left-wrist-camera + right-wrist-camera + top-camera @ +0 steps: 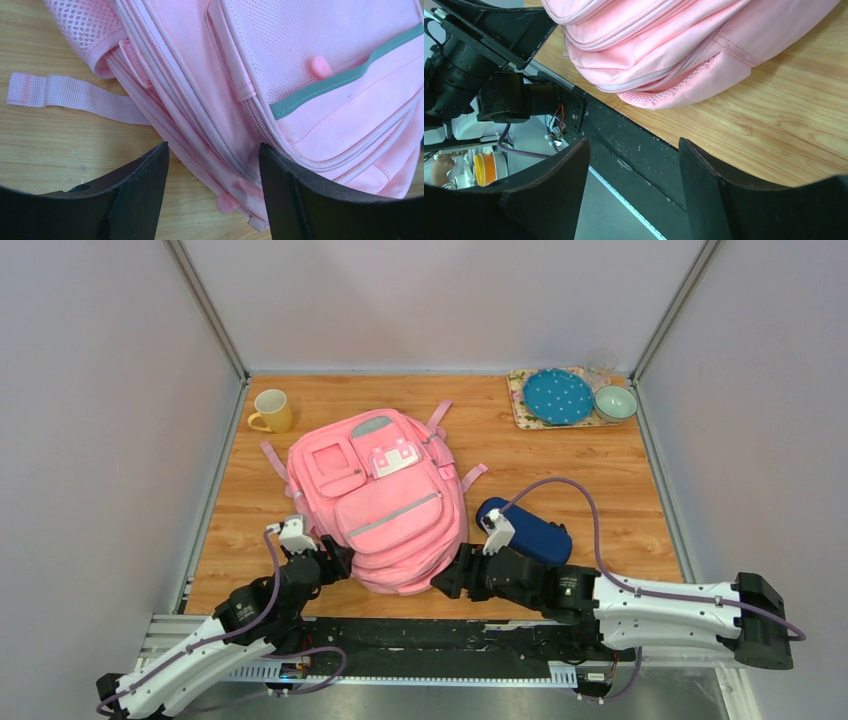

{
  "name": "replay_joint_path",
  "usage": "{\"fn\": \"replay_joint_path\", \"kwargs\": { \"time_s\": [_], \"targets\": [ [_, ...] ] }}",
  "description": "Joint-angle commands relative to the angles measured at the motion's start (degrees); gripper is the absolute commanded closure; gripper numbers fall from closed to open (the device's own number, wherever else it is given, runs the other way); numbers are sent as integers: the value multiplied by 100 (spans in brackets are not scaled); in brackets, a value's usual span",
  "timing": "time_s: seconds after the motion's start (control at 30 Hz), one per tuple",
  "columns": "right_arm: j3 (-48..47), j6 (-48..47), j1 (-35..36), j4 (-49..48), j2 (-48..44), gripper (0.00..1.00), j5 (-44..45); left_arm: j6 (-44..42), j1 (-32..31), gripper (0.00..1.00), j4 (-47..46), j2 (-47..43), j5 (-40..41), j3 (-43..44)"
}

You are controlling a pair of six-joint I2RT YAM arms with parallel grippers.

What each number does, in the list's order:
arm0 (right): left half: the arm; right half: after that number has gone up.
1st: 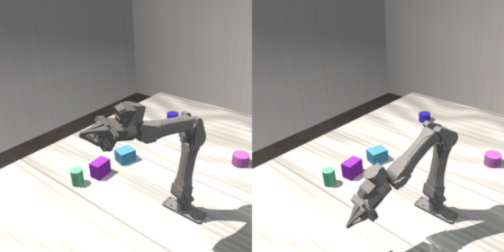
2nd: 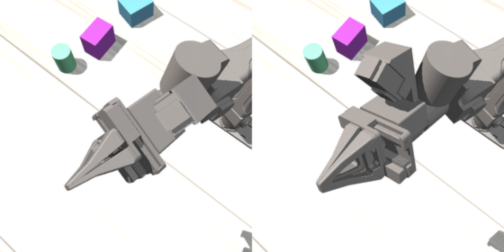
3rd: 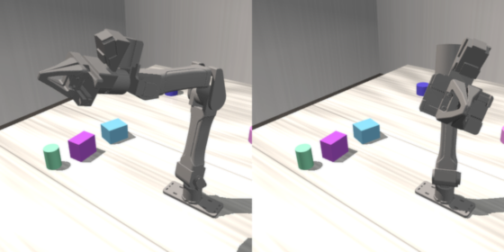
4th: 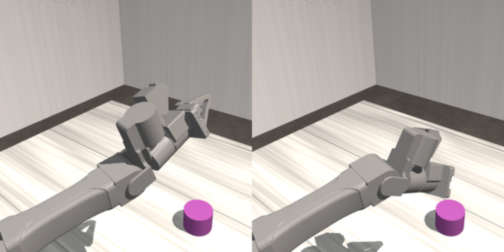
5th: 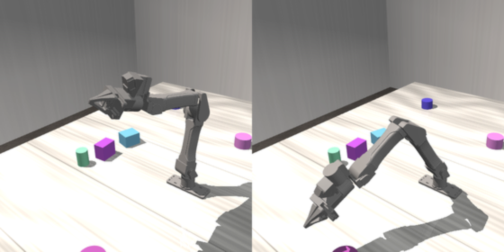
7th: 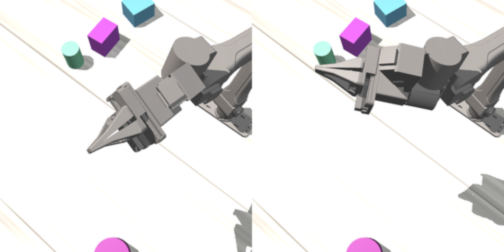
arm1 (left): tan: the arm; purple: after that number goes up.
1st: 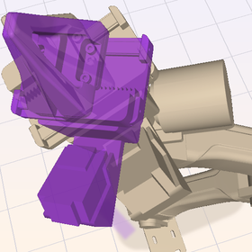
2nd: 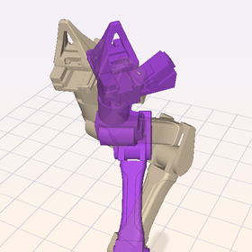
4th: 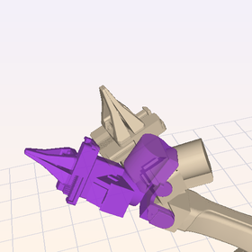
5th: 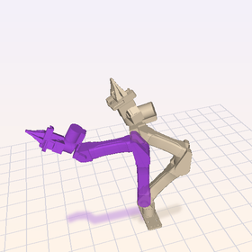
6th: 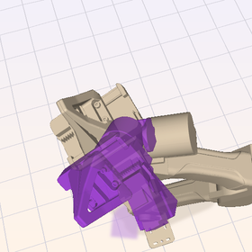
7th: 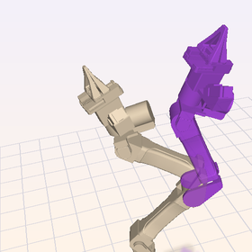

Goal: Pack the student bag
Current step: Zip the student bag at the center of the board.

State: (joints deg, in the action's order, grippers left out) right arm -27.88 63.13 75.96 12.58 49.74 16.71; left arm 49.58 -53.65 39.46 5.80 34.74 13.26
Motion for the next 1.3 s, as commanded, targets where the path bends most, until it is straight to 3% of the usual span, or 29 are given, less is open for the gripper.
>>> {"fn": "replay_joint_path", "kwargs": {
  "time_s": [0.0, 0.33, 0.37, 0.43, 0.47, 0.5, 0.8, 1.0, 1.17, 1.27],
  "targets": [
    [-341, 41, 41, -230, 89, 32, 219, -28, -5, 30, -580, -27, 235, -77],
    [-525, 50, 155, -256, 467, 32, 210, 34, 3, 66, -1019, 87, 59, -289],
    [-534, 76, 182, -256, 493, 32, 210, 34, 3, 76, -1037, 96, 24, -280],
    [-552, 94, 217, -265, 546, 32, 227, 16, -5, 86, -1063, 132, -20, -262],
    [-561, 94, 243, -273, 555, 32, 245, 8, 3, 97, -1124, 149, -72, -245],
    [-569, 103, 252, -273, 572, 32, 254, -10, 3, 100, -1142, 184, -116, -236],
    [-701, 375, 323, 156, 774, 31, 569, -150, 3, 100, -1696, 798, -1065, 194],
    [-842, 15, 78, 420, 669, 22, 1081, -309, 3, 100, -1995, 1387, -1900, 766],
    [-675, -161, -529, 403, 476, 23, 729, -318, 3, 100, -2267, 1696, -2463, 1091],
    [-657, -301, -574, 403, 335, 29, 693, -274, 3, 100, -2329, 1845, -2464, 1100]
  ]
}}
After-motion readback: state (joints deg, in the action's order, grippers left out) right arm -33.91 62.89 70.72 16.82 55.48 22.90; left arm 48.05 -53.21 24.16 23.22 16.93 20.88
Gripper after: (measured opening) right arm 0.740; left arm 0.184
